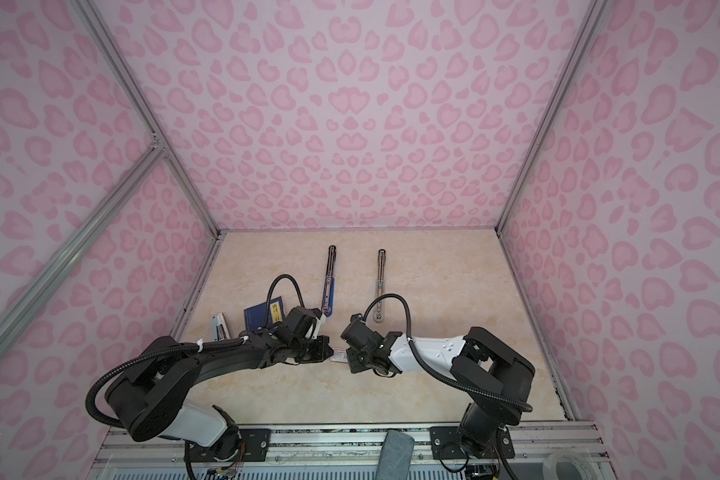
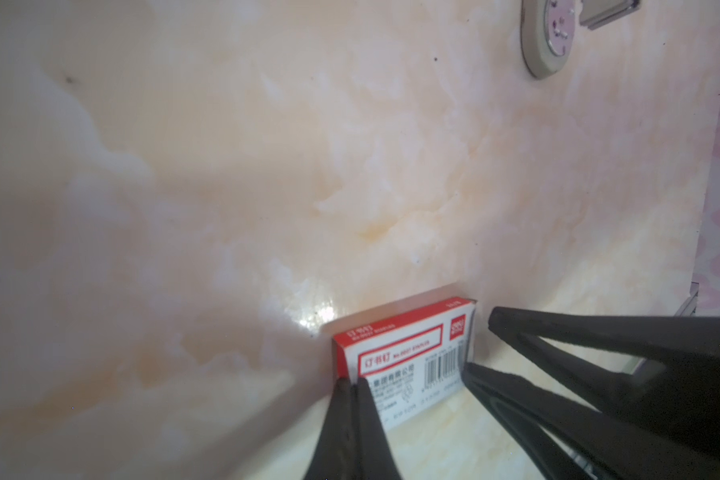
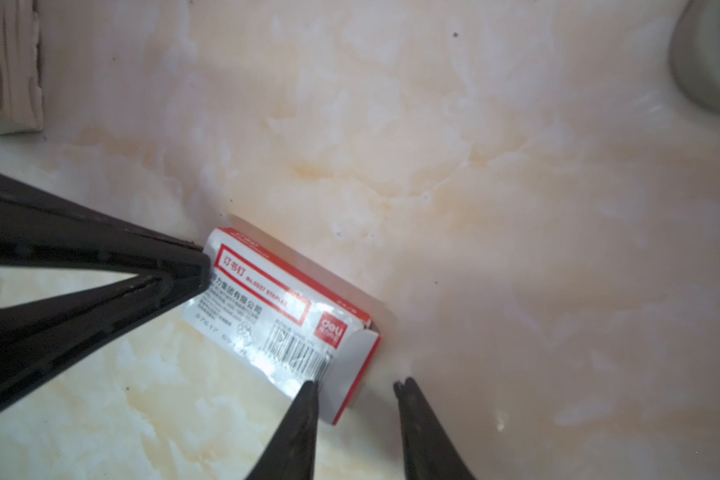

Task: Load the staples into the stapler

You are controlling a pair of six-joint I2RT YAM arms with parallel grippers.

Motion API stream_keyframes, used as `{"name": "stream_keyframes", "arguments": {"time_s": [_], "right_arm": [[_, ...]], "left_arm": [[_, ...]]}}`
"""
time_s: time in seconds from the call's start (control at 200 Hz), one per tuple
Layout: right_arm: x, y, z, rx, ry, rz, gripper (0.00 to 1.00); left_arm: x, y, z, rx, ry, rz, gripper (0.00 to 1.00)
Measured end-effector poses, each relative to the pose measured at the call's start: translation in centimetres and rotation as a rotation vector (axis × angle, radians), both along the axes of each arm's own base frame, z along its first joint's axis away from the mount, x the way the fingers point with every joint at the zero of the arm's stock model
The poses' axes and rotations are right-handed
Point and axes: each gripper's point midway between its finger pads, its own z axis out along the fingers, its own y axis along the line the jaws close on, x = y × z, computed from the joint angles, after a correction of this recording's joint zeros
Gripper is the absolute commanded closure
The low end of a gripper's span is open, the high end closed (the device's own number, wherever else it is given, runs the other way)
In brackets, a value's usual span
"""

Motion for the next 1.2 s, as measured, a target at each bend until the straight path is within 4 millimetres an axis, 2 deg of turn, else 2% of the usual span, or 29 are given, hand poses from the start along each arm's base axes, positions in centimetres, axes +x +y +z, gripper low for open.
{"name": "stream_keyframes", "arguments": {"time_s": [0.145, 0.335, 0.445, 0.56, 0.73, 0.955, 1.2], "right_arm": [[0.2, -0.2, 0.1, 0.0, 0.0, -0.013, 0.79], [0.4, -1.4, 0.2, -0.019, -0.01, -0.036, 0.82], [0.3, -1.6, 0.2, -0.023, -0.011, -0.039, 0.74], [0.2, -0.7, 1.0, -0.002, -0.024, -0.026, 0.65], [0.7, 0.9, 2.0, 0.035, -0.044, -0.011, 0.63], [1.0, 1.3, 0.8, 0.003, -0.028, -0.012, 0.7], [0.8, -0.2, 0.3, -0.034, -0.023, -0.033, 0.81]], "left_arm": [[0.0, 0.0, 0.0, 0.0, 0.0, 0.0, 0.96], [0.0, 0.0, 0.0, 0.001, 0.0, 0.0, 0.96], [0.0, 0.0, 0.0, 0.0, 0.0, 0.0, 0.96], [0.0, 0.0, 0.0, 0.0, 0.0, 0.0, 0.96], [0.0, 0.0, 0.0, 0.0, 0.0, 0.001, 0.96], [0.0, 0.0, 0.0, 0.0, 0.0, 0.001, 0.96], [0.0, 0.0, 0.0, 0.0, 0.0, 0.0, 0.96]]}}
